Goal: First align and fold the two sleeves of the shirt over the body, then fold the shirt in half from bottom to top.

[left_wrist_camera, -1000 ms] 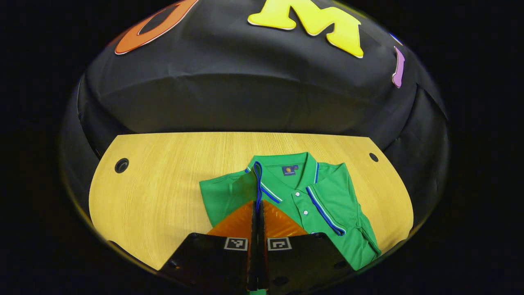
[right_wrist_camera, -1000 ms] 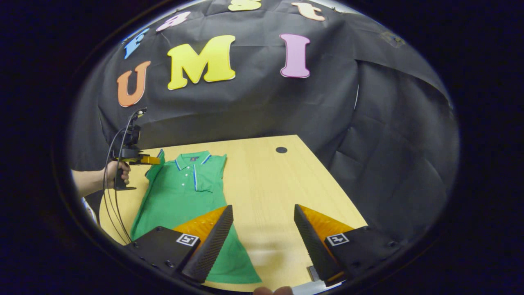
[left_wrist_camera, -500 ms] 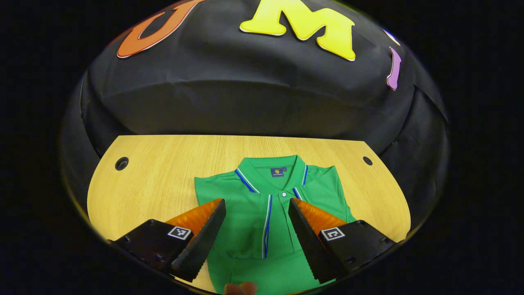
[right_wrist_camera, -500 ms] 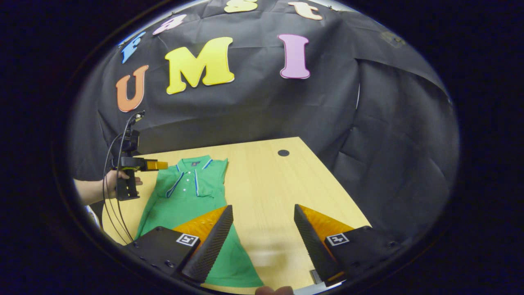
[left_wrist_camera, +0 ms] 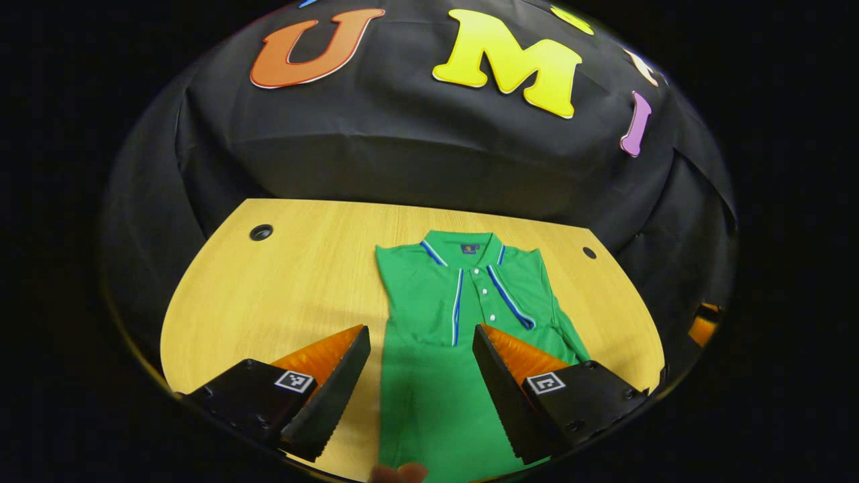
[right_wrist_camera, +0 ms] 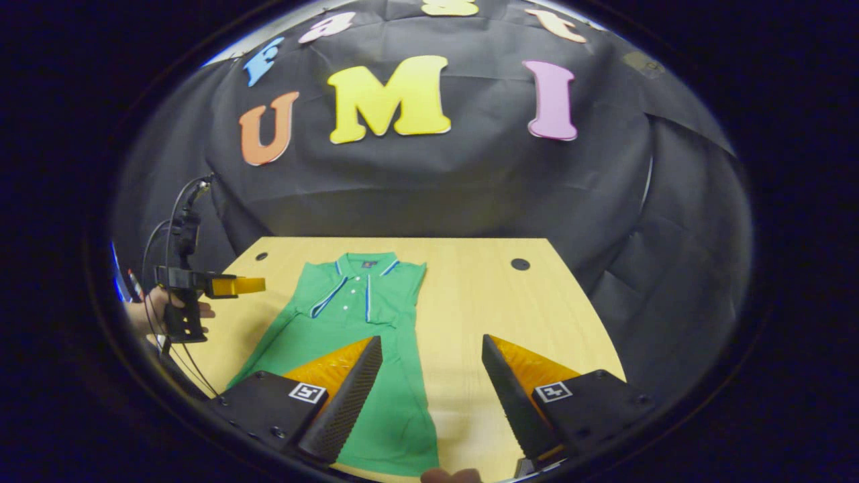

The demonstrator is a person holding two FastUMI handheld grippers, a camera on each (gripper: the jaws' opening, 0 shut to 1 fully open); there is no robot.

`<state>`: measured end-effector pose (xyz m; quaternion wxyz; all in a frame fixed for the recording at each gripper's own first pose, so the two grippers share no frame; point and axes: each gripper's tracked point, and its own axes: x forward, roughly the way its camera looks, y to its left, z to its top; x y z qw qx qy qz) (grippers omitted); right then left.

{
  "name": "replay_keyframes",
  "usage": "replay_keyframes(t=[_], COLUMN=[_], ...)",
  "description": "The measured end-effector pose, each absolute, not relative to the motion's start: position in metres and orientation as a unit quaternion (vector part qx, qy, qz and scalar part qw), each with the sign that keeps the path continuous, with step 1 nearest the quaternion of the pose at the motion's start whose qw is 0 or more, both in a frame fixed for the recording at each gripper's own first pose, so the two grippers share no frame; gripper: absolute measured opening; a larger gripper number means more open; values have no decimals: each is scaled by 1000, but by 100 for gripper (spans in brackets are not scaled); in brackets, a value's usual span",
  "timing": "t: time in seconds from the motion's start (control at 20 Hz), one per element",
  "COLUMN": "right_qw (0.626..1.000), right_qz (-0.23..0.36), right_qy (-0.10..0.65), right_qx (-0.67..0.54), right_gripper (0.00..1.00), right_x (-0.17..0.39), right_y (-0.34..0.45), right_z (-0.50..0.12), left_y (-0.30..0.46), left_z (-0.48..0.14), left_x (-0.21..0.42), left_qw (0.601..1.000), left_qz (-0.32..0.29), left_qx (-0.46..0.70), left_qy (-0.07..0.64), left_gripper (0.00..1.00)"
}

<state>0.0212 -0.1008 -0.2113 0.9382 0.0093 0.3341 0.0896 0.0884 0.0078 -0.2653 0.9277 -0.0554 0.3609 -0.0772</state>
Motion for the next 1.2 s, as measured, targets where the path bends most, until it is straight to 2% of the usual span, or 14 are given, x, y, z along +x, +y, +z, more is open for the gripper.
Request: replay_keyframes(t=[0.3, 0.65, 0.9, 1.2], right_qw=[910, 866, 836, 819], right_qz=[144, 155, 160, 161], right_qy=[388, 470, 518, 543], right_qx=[-27, -76, -89, -92], right_gripper=[97, 97, 97, 97], right_x=[-26, -101, -142, -157], right_y=[-92, -96, -98, -94], right_z=[-255, -332, -368, -389], left_y=[31, 30, 30, 24], left_z=[-293, -347, -369, -374], left_x=[-33, -159, -188, -196], left_qw=[905, 846, 837, 832], left_qz=[-98, -142, -158, -150], left_qx=[-34, 3, 45, 35], left_qy=[412, 514, 522, 533], left_gripper=[99, 99, 99, 99])
